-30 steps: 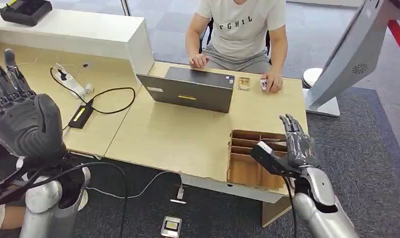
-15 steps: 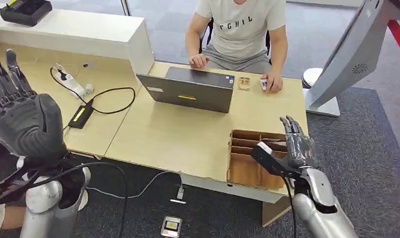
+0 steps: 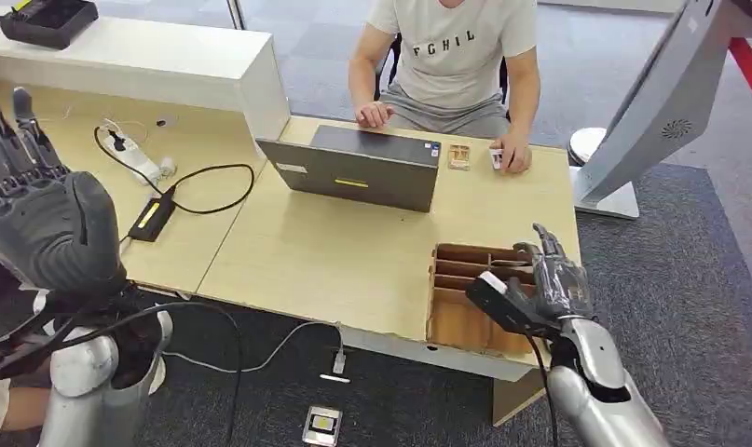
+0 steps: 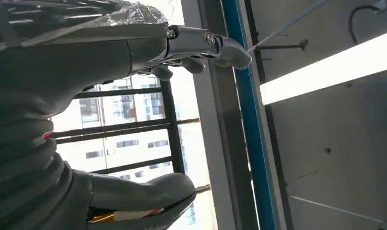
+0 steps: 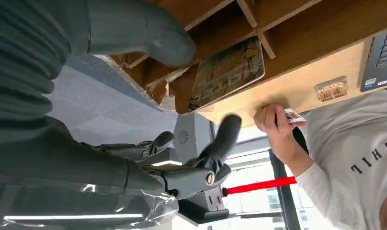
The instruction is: Pass the card to the sensor for recognition and then transmit it.
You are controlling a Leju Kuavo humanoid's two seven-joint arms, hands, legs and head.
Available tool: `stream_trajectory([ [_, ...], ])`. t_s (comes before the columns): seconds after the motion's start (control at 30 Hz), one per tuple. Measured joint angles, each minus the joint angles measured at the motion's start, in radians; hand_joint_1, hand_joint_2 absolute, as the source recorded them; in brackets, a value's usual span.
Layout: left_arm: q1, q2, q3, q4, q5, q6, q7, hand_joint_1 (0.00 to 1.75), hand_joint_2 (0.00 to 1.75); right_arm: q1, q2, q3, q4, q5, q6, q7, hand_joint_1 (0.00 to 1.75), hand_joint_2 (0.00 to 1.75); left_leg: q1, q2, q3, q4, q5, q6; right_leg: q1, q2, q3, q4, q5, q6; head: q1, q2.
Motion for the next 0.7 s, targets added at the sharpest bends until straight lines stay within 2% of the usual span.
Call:
stream_trajectory([
  [0.3,-0.008,0.000,-0.003,0.002,0.000,0.008,0.000,0.00,1.75,-0.006,0.001,0.001,0.005,-0.005,0.000,0.002,1.73,1.75,0.000,0.000,0.000,0.000,0.000,0.000,0.000,0.000,0.000,0.000,0.000,0.000,0.000,0.000],
  [0.37,-0.008,0.000,-0.004,0.002,0.000,0.008,0.000,0.00,1.75,-0.006,0.002,0.001,0.006,-0.005,0.000,0.002,1.64,1.75,0.000,0.000,0.000,0.000,0.000,0.000,0.000,0.000,0.000,0.000,0.000,0.000,0.000,0.000],
  [0.7,-0.008,0.000,-0.006,0.002,0.000,0.008,0.000,0.00,1.75,-0.007,0.003,0.001,0.009,-0.005,0.000,0.002,1.75,1.75,0.000,0.000,0.000,0.000,0.000,0.000,0.000,0.000,0.000,0.000,0.000,0.000,0.000,0.000],
])
